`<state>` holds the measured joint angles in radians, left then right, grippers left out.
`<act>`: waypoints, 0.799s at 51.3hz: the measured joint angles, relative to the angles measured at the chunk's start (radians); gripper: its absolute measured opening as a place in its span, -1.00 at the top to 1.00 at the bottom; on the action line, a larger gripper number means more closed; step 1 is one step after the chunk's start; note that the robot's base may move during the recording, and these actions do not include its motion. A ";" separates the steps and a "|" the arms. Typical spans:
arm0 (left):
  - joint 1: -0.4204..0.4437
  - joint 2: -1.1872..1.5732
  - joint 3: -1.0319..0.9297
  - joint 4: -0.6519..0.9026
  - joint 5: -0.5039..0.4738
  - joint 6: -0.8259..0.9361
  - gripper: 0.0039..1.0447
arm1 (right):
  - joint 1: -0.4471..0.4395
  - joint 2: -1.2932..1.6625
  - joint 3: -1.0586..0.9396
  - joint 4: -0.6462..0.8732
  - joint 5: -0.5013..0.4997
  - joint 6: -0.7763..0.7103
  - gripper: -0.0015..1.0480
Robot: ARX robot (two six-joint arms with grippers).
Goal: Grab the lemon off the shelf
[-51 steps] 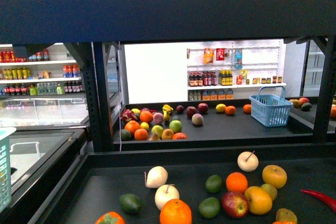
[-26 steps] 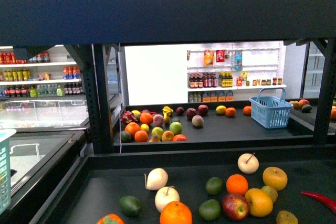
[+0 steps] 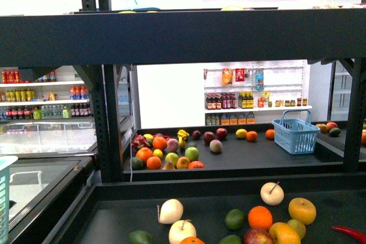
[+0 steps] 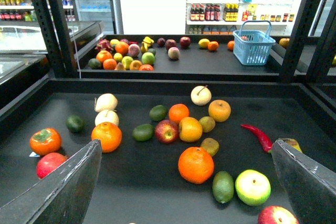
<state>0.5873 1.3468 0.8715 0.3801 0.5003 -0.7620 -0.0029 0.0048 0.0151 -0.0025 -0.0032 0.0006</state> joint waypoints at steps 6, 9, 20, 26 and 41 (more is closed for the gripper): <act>-0.085 -0.252 -0.044 -0.247 -0.030 0.355 -0.85 | 0.000 0.000 0.000 0.000 0.000 0.000 -0.86; -0.141 -0.389 -0.060 -0.358 -0.042 0.492 -0.85 | 0.000 0.000 0.000 0.000 0.000 0.000 -0.86; -0.540 -0.810 -0.076 -0.643 -0.438 0.647 -0.82 | 0.000 0.000 0.000 0.000 0.000 0.000 -0.86; -0.962 -0.935 -0.243 -0.558 -0.907 0.728 -0.25 | 0.000 0.000 0.000 0.000 0.000 0.000 -0.86; -0.863 -1.108 -0.562 -0.451 -0.764 0.745 0.97 | 0.000 0.000 0.000 0.000 0.000 0.000 -0.86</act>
<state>-0.2752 0.2390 0.3092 -0.0704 -0.2634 -0.0174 -0.0029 0.0048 0.0151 -0.0025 -0.0032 0.0006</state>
